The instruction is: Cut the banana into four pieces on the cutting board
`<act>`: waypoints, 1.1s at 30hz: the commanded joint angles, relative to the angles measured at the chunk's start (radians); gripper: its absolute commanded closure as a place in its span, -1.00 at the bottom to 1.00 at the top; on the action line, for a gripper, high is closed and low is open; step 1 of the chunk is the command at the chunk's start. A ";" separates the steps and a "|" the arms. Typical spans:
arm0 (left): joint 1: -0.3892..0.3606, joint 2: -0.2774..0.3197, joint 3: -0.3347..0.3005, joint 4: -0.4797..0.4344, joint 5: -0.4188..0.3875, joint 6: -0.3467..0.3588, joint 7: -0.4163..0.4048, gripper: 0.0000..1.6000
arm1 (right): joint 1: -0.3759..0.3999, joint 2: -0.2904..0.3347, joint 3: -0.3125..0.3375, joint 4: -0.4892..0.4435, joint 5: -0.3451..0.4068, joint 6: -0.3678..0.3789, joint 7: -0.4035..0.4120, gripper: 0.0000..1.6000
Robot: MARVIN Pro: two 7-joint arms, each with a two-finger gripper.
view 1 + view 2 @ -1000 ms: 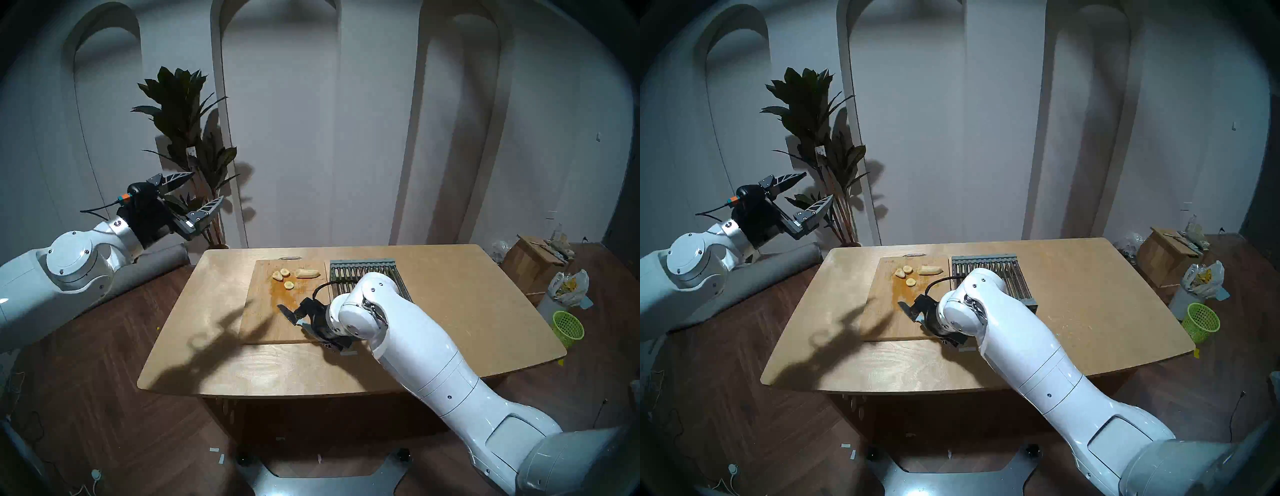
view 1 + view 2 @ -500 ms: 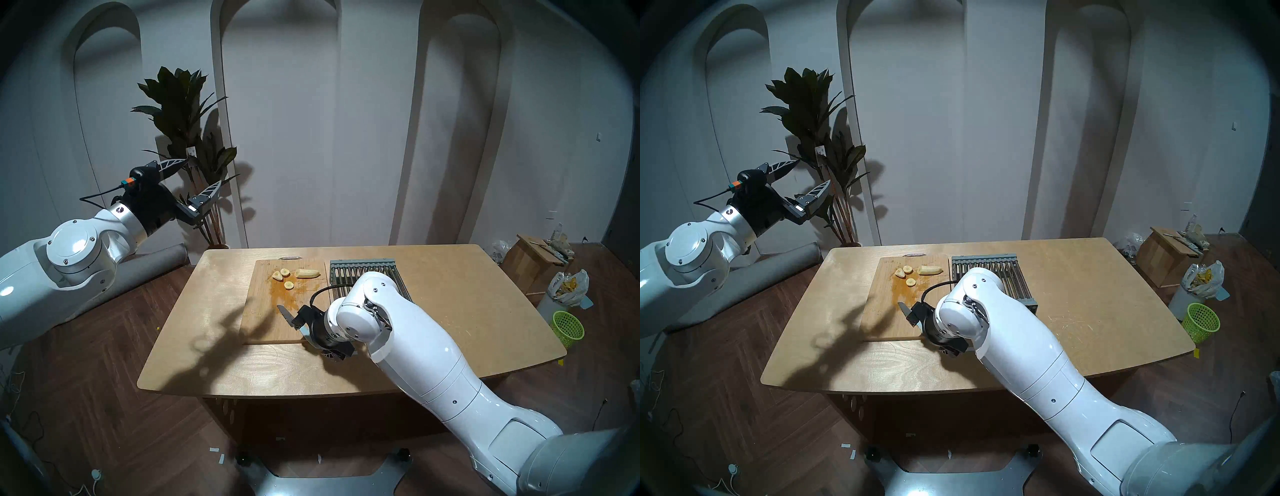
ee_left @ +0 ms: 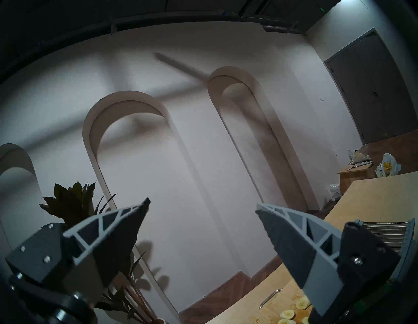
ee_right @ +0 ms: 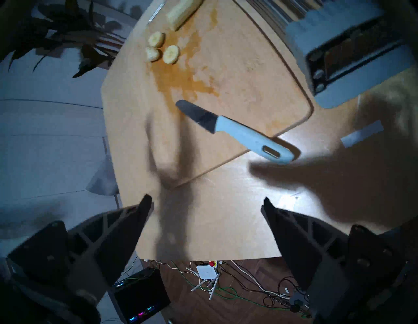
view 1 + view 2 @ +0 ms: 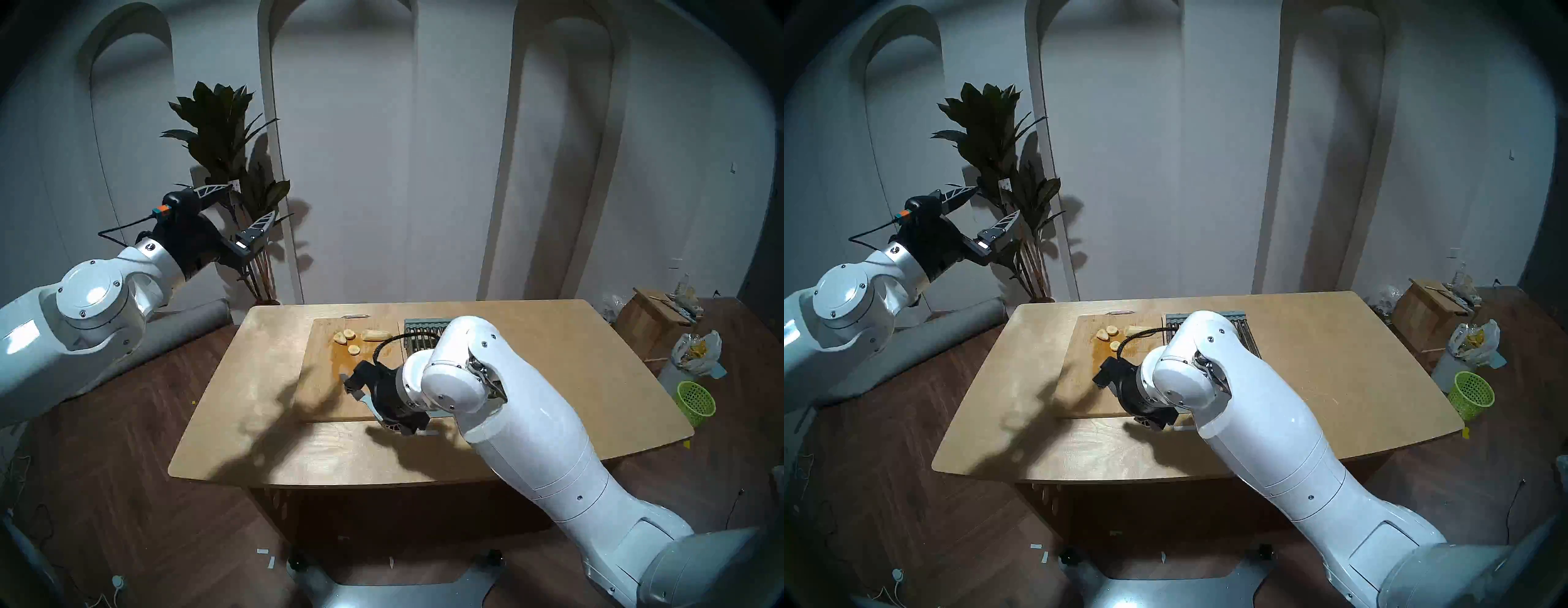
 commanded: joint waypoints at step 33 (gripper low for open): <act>0.076 0.001 -0.028 -0.036 -0.210 -0.091 0.400 -1.00 | 0.075 0.453 0.202 -0.197 -0.623 0.293 0.057 -1.00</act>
